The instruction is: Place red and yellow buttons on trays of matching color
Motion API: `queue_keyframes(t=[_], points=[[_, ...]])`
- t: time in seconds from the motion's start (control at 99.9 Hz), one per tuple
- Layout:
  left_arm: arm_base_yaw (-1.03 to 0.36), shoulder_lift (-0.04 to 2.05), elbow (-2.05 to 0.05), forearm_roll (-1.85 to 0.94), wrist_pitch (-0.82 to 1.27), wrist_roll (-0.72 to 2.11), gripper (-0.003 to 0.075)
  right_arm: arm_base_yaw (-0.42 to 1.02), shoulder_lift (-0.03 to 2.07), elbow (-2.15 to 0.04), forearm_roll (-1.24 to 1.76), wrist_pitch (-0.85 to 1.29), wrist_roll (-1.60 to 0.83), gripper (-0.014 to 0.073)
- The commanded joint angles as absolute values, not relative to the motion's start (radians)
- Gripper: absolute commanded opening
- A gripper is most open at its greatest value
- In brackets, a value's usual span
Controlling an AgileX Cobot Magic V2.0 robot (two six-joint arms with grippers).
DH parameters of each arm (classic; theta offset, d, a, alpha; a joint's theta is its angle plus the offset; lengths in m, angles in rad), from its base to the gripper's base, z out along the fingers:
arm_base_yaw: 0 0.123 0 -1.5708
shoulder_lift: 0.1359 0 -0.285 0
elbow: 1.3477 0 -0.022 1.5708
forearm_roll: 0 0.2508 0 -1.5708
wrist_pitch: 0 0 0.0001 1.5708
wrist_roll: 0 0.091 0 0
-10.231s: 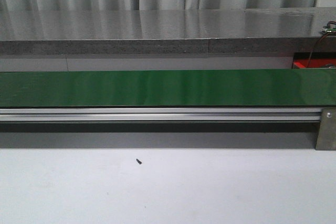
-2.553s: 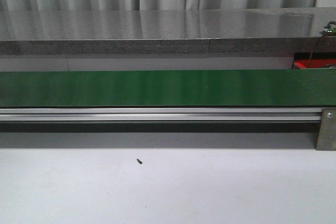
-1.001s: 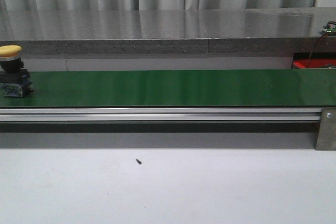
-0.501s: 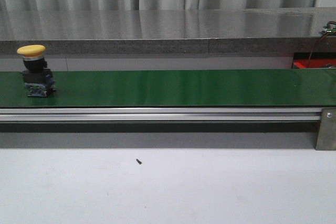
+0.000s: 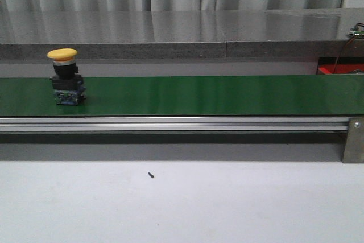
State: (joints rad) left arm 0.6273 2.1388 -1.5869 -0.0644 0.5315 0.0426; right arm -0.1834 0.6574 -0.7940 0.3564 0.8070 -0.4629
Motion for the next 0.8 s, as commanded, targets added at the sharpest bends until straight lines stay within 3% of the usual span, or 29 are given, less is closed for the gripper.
queue_keyframes(t=[0.0, 0.36, 0.791], points=[[0.625, 2.059, -1.621, -0.067, 0.511, 0.034, 0.0114, -0.182, 0.655, -0.815, 0.381, 0.75, -0.47, -0.0068], [0.591, 1.875, -1.611, -0.083, 0.624, 0.034, 0.0102, -0.182, 0.655, -0.815, 0.381, 0.75, -0.47, -0.0068], [0.374, 1.641, -1.392, -0.083, 0.623, 0.042, 0.0102, -0.182, 0.655, -0.815, 0.381, 0.75, -0.47, -0.0068]])
